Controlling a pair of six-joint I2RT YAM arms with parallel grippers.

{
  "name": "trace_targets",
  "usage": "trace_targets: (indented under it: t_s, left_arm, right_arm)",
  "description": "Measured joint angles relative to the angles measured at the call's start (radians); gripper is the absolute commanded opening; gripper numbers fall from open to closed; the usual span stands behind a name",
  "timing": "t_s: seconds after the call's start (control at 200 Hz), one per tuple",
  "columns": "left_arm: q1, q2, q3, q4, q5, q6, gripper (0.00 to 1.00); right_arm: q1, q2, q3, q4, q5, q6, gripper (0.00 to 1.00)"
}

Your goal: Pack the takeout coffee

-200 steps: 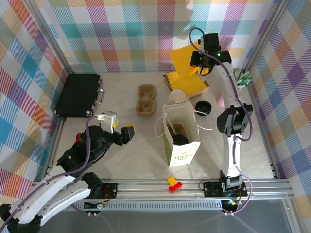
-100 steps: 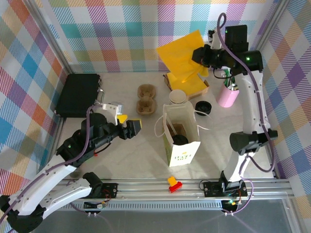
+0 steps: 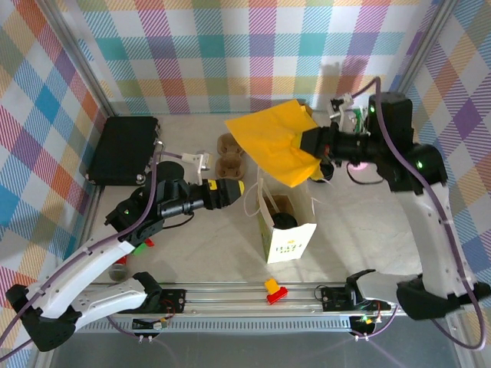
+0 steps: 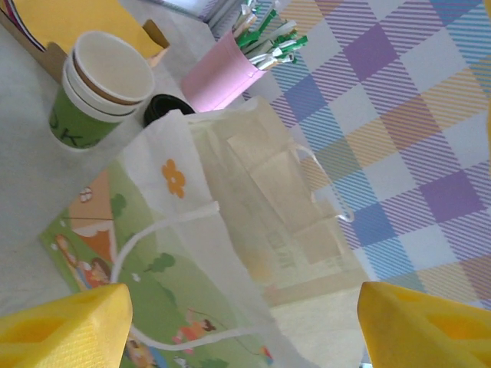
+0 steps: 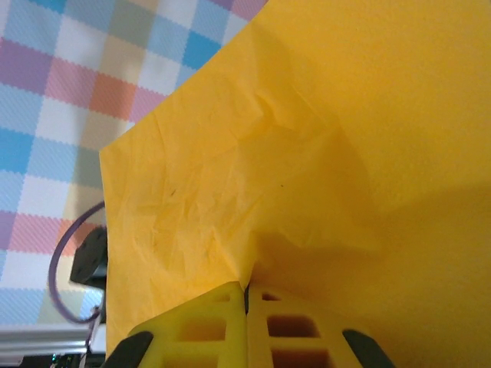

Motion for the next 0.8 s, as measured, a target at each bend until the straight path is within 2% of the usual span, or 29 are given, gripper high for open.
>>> trace_targets:
  t_s: [0.16, 0.325, 0.505, 0.735, 0.8]
  left_arm:
    - [-0.066, 0.055, 0.025, -0.001, -0.017, -0.044, 0.77]
    - [-0.119, 0.106, 0.032, 0.000, -0.054, -0.063, 0.76]
    - [-0.138, 0.145, 0.032, 0.027, -0.082, -0.071, 0.62]
    - [-0.143, 0.196, 0.032, 0.088, -0.087, -0.079, 0.57]
    - [-0.143, 0.213, 0.032, 0.100, -0.087, -0.080, 0.51]
  right_arm:
    - [0.068, -0.112, -0.175, 0.064, 0.025, 0.061, 0.01]
    - [0.124, -0.127, -0.323, 0.107, 0.069, 0.098, 0.01]
    - [0.164, -0.127, -0.435, 0.127, 0.135, 0.106, 0.00]
    - [0.209, -0.128, -0.463, 0.119, 0.253, 0.097, 0.00]
    - [0.227, -0.128, -0.463, 0.107, 0.292, 0.084, 0.00]
